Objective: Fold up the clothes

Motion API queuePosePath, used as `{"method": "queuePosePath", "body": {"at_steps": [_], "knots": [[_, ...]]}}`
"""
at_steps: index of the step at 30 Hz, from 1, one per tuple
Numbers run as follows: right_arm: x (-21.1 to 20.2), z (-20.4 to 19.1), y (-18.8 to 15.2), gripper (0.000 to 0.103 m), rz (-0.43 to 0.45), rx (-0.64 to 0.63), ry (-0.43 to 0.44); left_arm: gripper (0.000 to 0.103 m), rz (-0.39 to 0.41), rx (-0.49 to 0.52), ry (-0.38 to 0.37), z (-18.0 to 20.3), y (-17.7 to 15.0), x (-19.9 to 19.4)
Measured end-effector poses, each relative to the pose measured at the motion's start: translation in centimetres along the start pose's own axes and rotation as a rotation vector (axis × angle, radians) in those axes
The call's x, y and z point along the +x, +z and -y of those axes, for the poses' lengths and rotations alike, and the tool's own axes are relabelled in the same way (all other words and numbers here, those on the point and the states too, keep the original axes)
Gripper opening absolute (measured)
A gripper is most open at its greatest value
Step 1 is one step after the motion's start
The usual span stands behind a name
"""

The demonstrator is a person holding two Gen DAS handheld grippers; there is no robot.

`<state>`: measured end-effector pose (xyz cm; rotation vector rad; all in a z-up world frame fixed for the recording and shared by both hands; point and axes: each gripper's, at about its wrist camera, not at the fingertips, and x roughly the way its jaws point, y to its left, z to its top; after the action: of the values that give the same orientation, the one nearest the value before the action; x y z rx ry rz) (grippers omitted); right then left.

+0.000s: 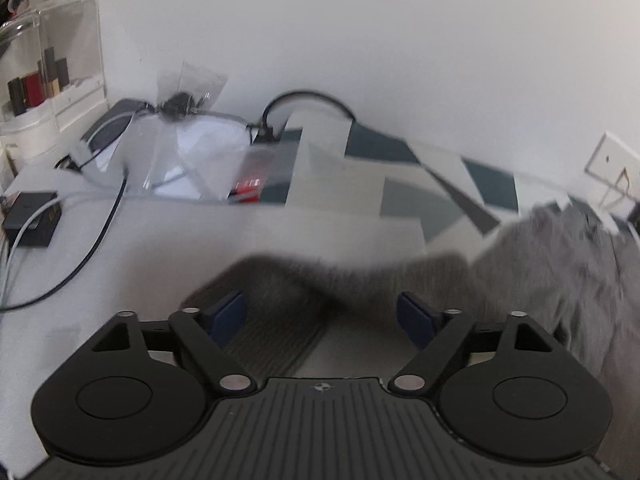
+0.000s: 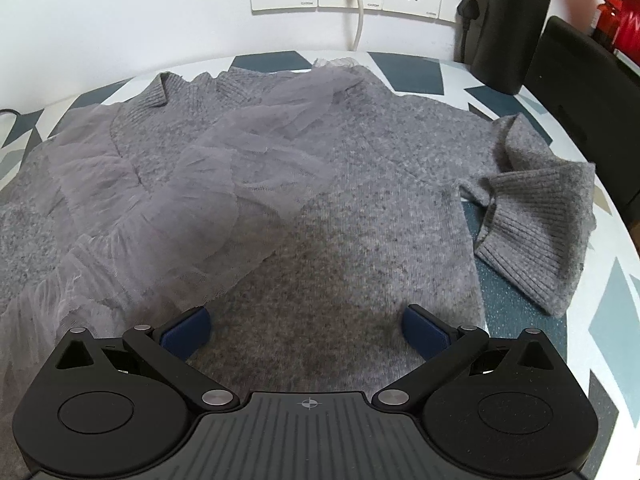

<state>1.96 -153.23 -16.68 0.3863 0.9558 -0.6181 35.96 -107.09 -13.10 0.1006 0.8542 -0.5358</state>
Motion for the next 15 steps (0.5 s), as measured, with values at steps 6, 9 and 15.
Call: {"method": "queuePosePath", "body": {"at_steps": [6, 9, 15], "knots": [[-0.1, -0.4, -0.3, 0.102, 0.01, 0.003, -0.014, 0.058, 0.008, -0.169, 0.125, -1.4, -2.2, -0.1], [0.0, -0.5, -0.2, 0.102, 0.006, 0.013, -0.018, 0.058, 0.032, -0.272, 0.169, -1.8, -2.7, 0.3], [-0.1, -0.8, -0.3, 0.102, 0.003, 0.012, -0.021, 0.07, 0.035, -0.228, 0.222, -0.2, -3.1, 2.0]]}}
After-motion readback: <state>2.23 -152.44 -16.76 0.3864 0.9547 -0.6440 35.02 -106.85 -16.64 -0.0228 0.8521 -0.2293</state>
